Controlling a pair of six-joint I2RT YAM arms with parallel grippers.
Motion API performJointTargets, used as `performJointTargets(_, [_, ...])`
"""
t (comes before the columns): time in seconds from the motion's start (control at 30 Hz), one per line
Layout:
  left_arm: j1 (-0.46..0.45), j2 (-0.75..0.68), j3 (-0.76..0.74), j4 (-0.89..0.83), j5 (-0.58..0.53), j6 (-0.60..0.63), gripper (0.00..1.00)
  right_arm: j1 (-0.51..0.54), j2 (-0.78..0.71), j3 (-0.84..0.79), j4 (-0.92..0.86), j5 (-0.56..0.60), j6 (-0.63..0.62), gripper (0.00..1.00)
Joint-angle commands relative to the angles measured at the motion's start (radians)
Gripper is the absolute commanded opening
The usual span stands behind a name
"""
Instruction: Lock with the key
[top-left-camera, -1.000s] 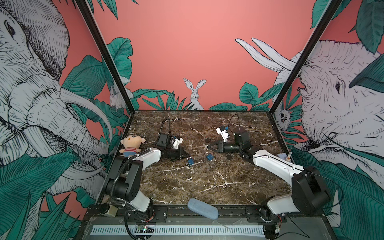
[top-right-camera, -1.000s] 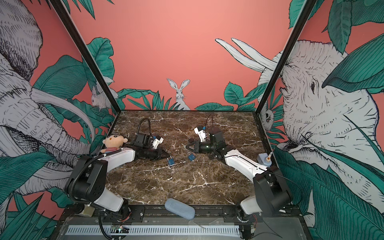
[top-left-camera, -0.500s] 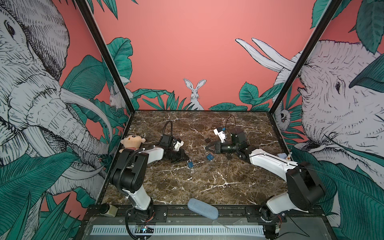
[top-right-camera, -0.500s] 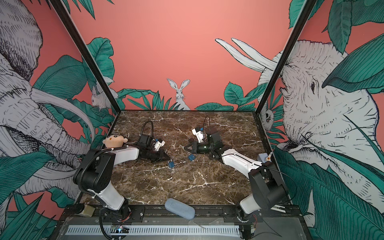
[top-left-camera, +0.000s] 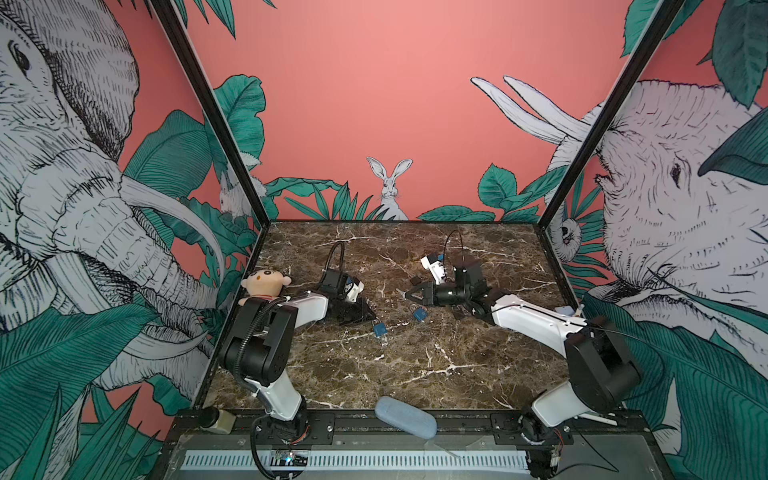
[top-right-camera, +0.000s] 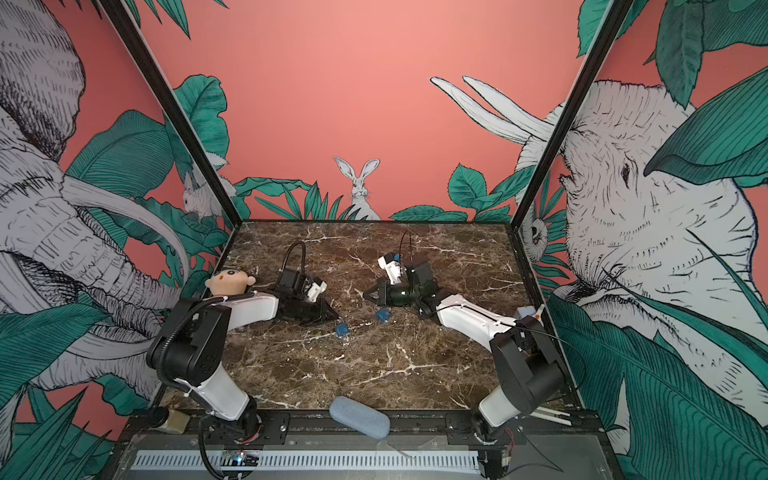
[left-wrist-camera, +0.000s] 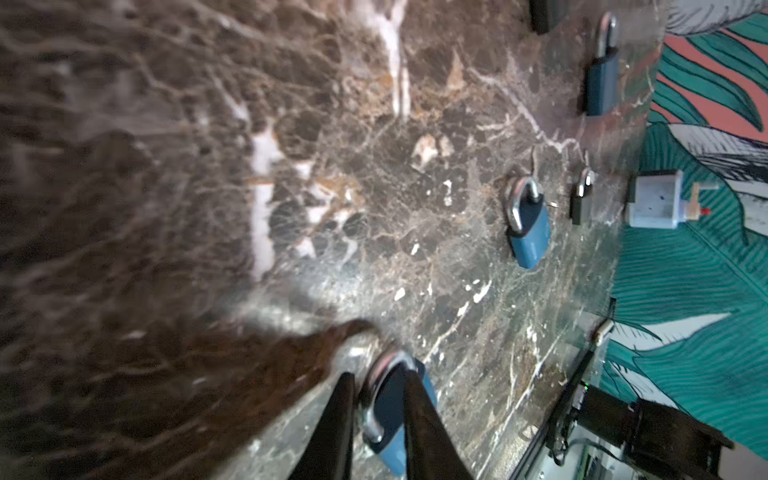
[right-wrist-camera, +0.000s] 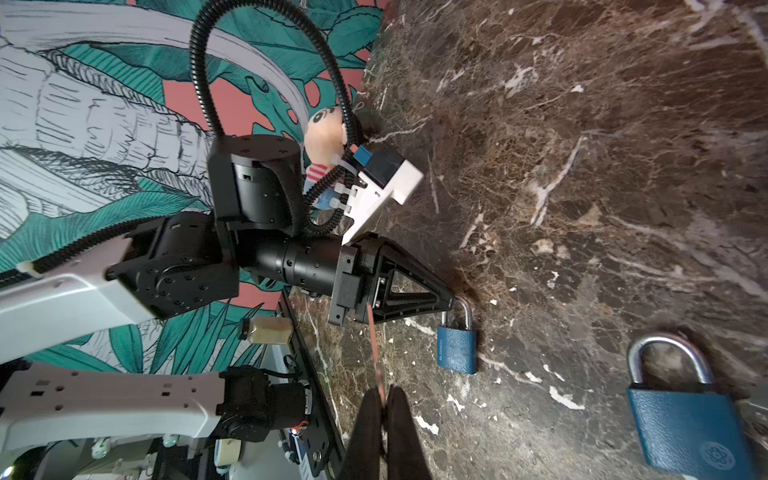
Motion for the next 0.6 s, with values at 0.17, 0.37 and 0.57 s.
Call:
performJointTargets(0.17, [0.002,-0.140,0.010,-0.111,-0.156,0.000,0.26,0.104,0.007,-0.001,-0.051,0.275,-0.014,0.00])
performJointTargets(0.37, [0.021,-0.270,-0.010,-0.122,-0.213,-0.029,0.27,0.198,0.050,-0.038,0.020,0.401,0.058,0.00])
performJointTargets(0.57, [0.045,-0.396,-0.029,-0.096,-0.213,-0.078,0.28,0.264,0.182,-0.064,0.182,0.420,0.161,0.00])
